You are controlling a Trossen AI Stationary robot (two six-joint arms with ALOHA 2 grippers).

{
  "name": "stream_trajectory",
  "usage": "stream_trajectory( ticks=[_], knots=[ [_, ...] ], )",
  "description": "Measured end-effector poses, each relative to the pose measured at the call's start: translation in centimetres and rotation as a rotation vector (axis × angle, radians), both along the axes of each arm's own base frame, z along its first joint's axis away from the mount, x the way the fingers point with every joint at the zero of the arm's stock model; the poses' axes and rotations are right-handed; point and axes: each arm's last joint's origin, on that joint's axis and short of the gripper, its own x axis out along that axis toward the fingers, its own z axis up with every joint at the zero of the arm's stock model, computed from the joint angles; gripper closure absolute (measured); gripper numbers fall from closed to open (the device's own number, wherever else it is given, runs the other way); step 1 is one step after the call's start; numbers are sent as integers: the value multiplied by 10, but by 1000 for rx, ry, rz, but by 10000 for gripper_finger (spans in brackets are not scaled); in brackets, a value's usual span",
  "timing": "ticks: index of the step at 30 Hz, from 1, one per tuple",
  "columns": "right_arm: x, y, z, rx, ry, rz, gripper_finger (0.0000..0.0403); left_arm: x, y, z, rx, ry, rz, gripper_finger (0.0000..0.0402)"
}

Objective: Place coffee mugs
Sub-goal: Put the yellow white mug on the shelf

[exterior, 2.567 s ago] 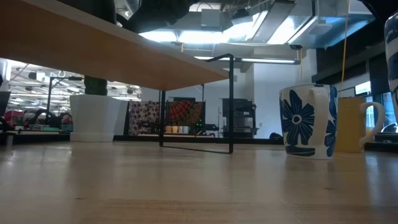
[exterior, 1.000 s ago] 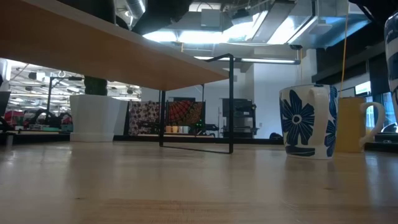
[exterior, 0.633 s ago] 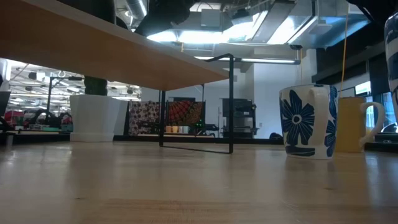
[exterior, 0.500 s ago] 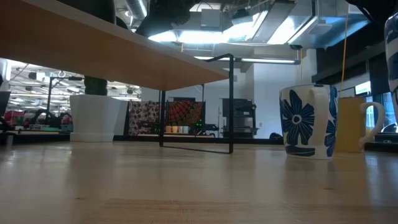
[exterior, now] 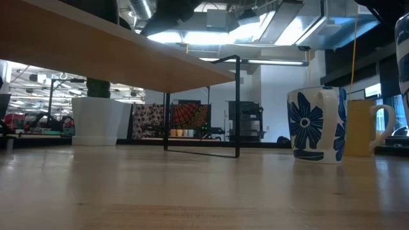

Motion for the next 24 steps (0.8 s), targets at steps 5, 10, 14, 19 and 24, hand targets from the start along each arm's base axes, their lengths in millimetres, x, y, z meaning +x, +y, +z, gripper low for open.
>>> stream_trajectory(
  ticks=[5,10,14,19,24],
  knots=[
    [-5,0,-3,2,60,-42,403,0,0,0,8,5,-4,214],
    [-42,-1,16,38,229,-132,401,0,0,0,8,5,-4,214],
    [-81,2,22,17,466,-286,401,0,0,0,9,5,-4,214],
    [-125,1,35,34,676,-444,370,0,0,0,8,5,-4,214],
    [-159,-11,36,58,667,-553,283,0,0,0,-15,-8,1,214]
  ],
)
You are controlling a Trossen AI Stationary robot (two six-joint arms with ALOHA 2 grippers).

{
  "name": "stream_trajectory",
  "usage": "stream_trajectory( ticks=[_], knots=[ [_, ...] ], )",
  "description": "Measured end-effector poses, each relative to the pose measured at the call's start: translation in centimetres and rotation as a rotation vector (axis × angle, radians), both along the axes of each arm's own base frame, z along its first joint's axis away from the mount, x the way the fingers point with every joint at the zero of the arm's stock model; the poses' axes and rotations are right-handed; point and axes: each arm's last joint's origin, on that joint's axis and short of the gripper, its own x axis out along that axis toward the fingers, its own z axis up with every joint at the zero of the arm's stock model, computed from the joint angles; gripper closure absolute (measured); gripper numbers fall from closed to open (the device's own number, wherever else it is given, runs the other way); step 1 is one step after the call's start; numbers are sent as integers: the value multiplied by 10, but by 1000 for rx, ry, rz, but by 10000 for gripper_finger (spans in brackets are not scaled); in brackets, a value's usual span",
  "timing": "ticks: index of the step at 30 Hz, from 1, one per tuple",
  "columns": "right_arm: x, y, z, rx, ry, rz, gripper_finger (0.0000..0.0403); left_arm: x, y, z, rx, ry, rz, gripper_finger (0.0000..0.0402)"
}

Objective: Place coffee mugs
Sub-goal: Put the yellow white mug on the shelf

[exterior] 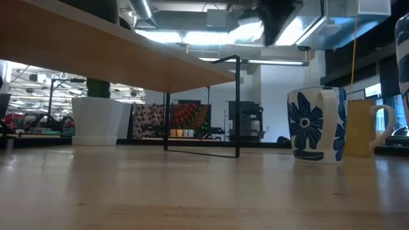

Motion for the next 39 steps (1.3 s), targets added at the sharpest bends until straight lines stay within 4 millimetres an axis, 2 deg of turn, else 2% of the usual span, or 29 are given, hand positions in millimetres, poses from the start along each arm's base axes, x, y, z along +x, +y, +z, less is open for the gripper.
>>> stream_trajectory(
  ticks=[3,5,6,12,15,19,24,28,39],
  knots=[
    [-29,-16,-13,25,7,-87,229,0,0,0,-1,-4,0,214],
    [-48,-23,-21,57,-26,-150,205,0,0,1,-6,-12,0,214],
    [-60,-25,-28,85,11,-180,196,0,0,1,-15,-19,-1,214],
    [-103,-19,-71,142,68,-256,189,1,0,3,-49,-59,4,214],
    [-111,-16,-95,203,66,-265,196,1,0,4,-51,-67,4,214],
    [-121,-14,-112,207,105,-281,200,1,0,4,-50,-68,12,214],
    [-117,-14,-106,218,38,-278,201,1,0,4,-50,-71,19,214],
    [-121,-17,-102,157,84,-277,201,0,1,4,-44,-73,44,214],
    [-128,-30,-103,159,140,-364,201,0,1,5,-38,-75,69,214]
  ],
)
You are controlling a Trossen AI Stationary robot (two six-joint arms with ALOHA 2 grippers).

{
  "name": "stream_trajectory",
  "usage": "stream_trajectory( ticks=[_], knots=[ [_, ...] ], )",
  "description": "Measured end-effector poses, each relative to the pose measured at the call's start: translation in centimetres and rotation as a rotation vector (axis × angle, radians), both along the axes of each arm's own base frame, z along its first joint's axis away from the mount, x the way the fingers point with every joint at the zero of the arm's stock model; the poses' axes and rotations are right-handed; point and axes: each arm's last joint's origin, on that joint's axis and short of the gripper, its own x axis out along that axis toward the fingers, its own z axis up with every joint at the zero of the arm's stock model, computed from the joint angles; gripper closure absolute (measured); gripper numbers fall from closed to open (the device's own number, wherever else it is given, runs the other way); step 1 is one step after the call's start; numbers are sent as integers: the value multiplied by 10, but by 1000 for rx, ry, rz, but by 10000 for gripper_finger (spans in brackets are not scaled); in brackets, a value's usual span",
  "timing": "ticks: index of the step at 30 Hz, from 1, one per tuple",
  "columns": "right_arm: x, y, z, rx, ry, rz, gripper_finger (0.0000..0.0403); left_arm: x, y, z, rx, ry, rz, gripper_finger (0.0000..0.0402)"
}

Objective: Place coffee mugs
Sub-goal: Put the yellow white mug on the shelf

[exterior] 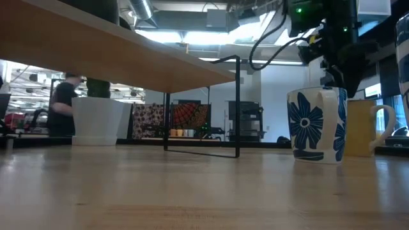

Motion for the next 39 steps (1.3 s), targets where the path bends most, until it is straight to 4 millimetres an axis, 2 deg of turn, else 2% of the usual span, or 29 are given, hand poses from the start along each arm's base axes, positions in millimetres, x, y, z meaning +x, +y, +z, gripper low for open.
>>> stream_trajectory(
  ticks=[9,12,17,26,28,32,35,39],
  knots=[
    [-2,1,-34,1,18,-3,211,0,0,0,2,0,9,214],
    [-2,1,-35,-4,19,-5,257,0,0,0,4,0,16,214],
    [-1,1,-36,19,21,29,381,0,1,0,8,2,23,214],
    [2,1,-36,30,21,53,397,0,1,0,8,1,27,214],
    [2,1,-29,41,18,67,398,0,1,0,8,1,27,214],
    [7,-1,0,-4,8,87,400,0,1,0,8,1,28,214],
    [9,-3,31,-66,-8,103,401,0,1,0,8,1,28,214],
    [19,-6,83,-153,-182,157,401,0,1,0,8,1,28,214]
  ],
)
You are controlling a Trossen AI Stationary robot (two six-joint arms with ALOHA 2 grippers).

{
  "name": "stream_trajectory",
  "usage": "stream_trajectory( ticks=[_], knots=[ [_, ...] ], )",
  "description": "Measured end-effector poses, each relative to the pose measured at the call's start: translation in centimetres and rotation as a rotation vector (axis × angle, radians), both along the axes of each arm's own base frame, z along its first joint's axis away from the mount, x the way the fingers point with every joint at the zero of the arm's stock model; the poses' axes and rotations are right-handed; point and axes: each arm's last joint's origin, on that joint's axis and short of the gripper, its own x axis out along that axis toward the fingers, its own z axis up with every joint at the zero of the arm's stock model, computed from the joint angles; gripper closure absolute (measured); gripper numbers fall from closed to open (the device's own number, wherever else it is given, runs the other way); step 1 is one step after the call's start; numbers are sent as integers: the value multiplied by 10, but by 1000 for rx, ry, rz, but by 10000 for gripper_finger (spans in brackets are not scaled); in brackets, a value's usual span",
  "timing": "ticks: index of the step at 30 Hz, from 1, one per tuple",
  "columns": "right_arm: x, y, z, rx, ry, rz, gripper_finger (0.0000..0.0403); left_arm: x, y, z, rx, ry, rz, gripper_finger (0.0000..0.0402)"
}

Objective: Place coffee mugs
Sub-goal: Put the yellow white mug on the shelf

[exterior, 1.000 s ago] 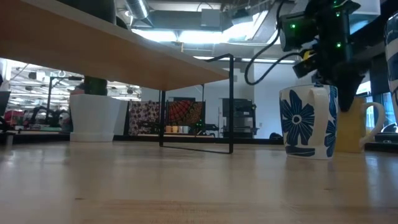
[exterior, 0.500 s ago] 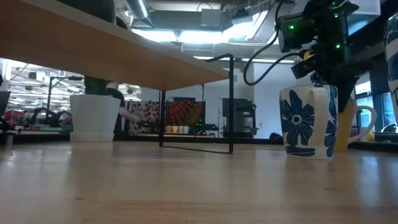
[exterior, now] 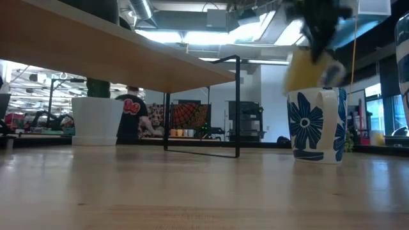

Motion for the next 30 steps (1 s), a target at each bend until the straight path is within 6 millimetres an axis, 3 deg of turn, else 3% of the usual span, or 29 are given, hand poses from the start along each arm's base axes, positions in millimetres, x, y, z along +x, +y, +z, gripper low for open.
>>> stream_trajectory(
  ticks=[7,12,22,30],
  knots=[
    [23,3,79,-153,-278,238,402,0,0,0,0,0,0,214],
    [55,19,107,-212,-348,597,402,0,0,0,0,0,1,214],
    [132,49,90,-289,-232,991,403,0,0,0,3,2,7,214],
    [165,70,67,-286,-177,1132,403,0,0,0,2,2,7,214]
  ],
)
